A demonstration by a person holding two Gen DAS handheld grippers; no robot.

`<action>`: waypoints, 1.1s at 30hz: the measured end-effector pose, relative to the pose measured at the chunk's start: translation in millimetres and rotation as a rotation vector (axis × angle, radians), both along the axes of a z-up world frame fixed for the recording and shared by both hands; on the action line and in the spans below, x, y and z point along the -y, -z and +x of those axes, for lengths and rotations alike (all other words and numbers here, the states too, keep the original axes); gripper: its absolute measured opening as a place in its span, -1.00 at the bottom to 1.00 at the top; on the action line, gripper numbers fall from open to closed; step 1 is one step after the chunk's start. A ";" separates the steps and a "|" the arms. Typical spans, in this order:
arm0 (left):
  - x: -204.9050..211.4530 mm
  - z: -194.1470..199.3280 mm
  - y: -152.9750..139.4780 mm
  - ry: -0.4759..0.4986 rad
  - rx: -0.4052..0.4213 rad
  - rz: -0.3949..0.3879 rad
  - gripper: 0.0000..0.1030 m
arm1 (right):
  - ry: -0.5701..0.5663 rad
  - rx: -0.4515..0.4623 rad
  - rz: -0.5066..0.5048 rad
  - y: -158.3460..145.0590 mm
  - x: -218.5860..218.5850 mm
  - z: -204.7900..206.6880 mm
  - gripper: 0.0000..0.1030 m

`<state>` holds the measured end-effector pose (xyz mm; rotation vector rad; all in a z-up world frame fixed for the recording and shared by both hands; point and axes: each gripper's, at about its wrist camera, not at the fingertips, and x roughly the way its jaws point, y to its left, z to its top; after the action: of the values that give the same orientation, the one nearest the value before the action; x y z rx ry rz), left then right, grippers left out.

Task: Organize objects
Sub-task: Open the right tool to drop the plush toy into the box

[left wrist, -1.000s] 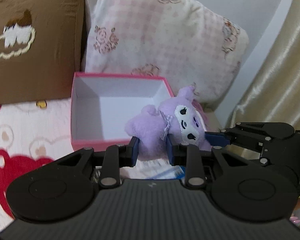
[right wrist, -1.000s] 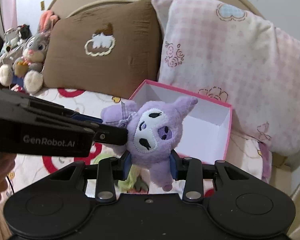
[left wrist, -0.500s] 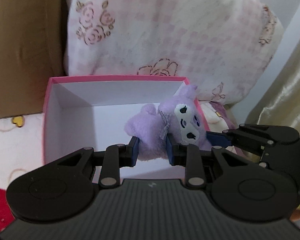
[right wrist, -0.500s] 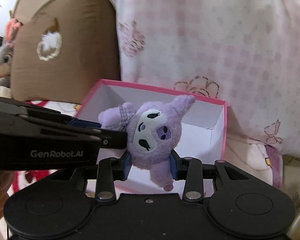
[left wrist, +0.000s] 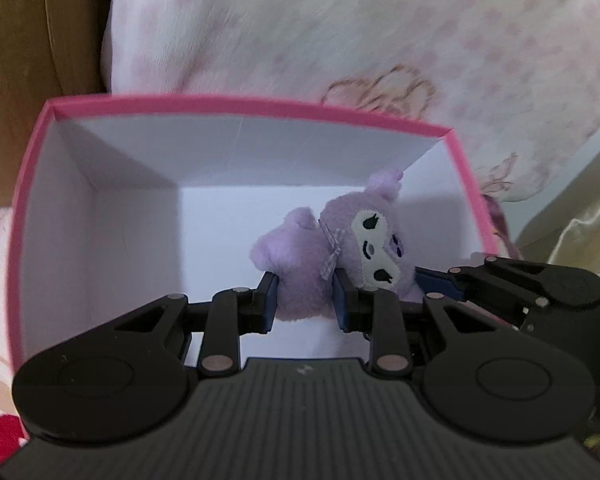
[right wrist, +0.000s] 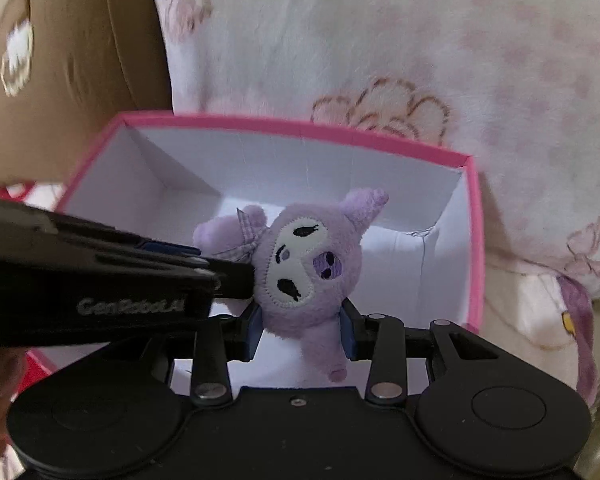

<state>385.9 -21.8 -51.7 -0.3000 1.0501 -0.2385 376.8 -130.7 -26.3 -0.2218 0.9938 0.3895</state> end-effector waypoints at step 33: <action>6.6 -6.1 -20.8 0.000 -0.035 0.052 -0.37 | -0.012 0.076 0.059 -40.9 47.5 -45.6 -0.08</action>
<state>379.9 -28.5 -30.9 -0.2578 1.0890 -0.2066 331.2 -178.2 14.6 -0.1878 0.9055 0.4185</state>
